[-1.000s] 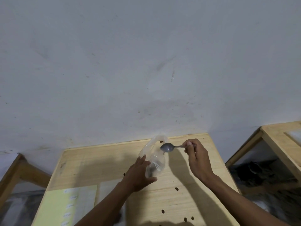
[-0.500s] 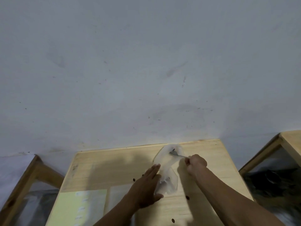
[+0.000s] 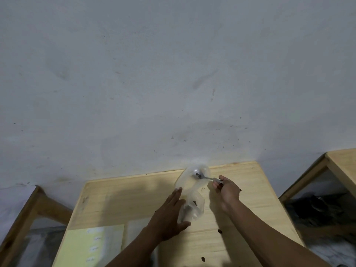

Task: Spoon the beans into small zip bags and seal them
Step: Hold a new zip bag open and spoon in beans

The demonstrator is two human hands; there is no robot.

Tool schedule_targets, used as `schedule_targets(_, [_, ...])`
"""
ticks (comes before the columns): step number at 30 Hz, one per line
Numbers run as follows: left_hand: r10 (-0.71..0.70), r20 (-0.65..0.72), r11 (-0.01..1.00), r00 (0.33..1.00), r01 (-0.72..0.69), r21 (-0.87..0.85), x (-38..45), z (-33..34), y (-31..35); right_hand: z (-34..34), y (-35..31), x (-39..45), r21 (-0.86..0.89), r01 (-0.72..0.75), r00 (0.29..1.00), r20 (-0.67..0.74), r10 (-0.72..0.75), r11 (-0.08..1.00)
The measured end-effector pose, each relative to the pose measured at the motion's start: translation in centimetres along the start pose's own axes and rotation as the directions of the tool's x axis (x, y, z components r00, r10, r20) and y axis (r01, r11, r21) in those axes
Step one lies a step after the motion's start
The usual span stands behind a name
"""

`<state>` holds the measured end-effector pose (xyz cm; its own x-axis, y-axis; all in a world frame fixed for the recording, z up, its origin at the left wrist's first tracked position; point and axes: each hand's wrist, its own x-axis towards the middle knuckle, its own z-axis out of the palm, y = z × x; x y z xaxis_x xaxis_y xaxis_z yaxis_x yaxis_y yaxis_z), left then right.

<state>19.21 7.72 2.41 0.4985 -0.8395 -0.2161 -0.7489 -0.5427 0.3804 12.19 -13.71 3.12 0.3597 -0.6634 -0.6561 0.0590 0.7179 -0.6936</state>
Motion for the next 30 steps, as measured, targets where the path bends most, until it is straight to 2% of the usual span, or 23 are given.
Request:
schedule_targets(4, [-0.046, -0.037, 0.999, 0.998, 0.046, 0.001, 0.7, -0.1, 0.0, -0.9, -0.9, -0.1, -0.239, 0.117, 0.993, 0.030, -0.113, 0.964])
schedule_targets(7, [-0.090, -0.036, 0.996, 0.995, 0.089, -0.016, 1.3, -0.4, 0.2, -1.7, -2.1, 0.2, -0.337, 0.216, 0.976, 0.070, -0.204, 0.916])
schedule_targets(14, [-0.171, -0.052, 0.984, 0.984, 0.168, -0.057, 1.9, -0.9, 1.4, -3.2, -6.4, -1.6, -0.371, 0.403, 0.915, 0.158, -0.371, 0.836])
schedule_targets(19, [-0.197, -0.051, 0.977, 0.979, 0.192, -0.089, 2.0, -0.6, 1.6, -2.9, -7.8, -3.2, -0.396, 0.518, 0.854, 0.289, -0.433, 0.758])
schedule_targets(25, [-0.184, -0.086, 0.981, 0.979, 0.177, -0.082, 1.8, -0.4, 1.8, -2.0, -7.1, -5.1, -0.507, 0.692, 0.719, 0.544, -0.432, 0.513])
schedule_targets(30, [-0.185, -0.105, 0.981, 0.977, 0.177, -0.080, 1.4, -0.5, 2.1, -1.6, -6.3, -6.1, -0.446, 0.868, 0.495, 0.762, -0.417, 0.217])
